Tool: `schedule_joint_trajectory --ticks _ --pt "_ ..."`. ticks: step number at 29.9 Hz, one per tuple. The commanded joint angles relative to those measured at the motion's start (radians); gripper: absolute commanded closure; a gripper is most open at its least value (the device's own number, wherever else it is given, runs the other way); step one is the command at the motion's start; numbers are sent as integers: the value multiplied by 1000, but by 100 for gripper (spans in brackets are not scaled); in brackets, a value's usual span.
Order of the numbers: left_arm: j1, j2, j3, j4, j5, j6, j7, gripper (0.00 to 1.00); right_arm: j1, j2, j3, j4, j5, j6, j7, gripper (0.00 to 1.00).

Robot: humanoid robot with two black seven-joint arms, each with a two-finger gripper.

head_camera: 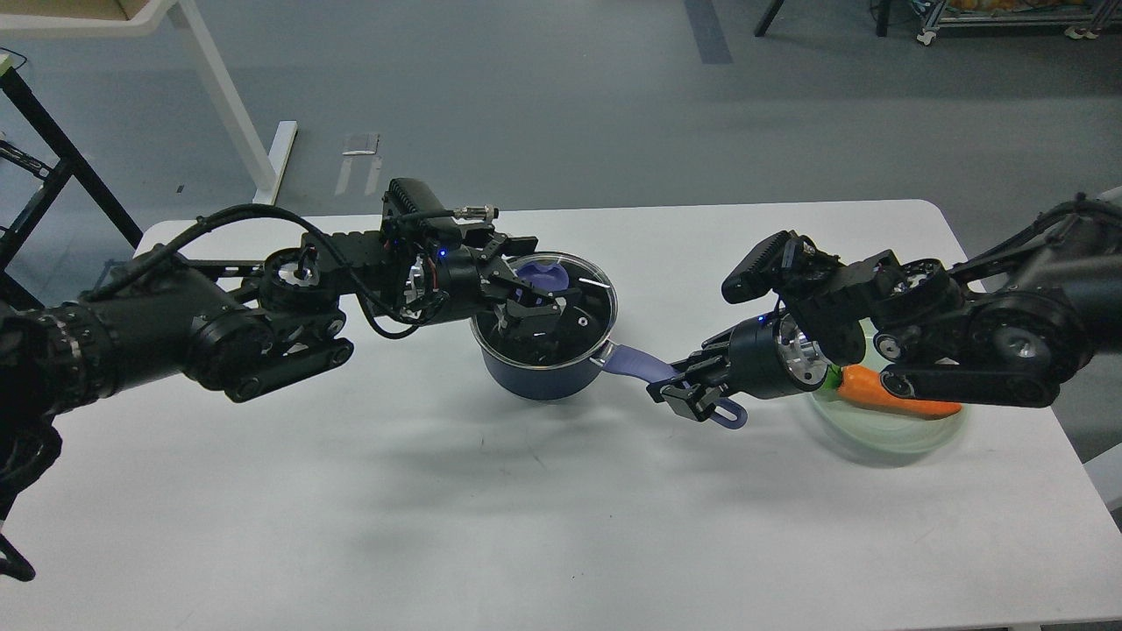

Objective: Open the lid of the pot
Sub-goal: 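Close the left gripper on the purple lid knob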

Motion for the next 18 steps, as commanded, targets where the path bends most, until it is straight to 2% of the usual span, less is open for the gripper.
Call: schedule_joint_trajectory --ticks 1,18 --pt "7 -10 3 1 -15 0 1 6 1 0 0 0 0 0 0 77" --pt "37 -21 -11 9 -15 22 1 6 1 1 2 0 0 0 0 77"
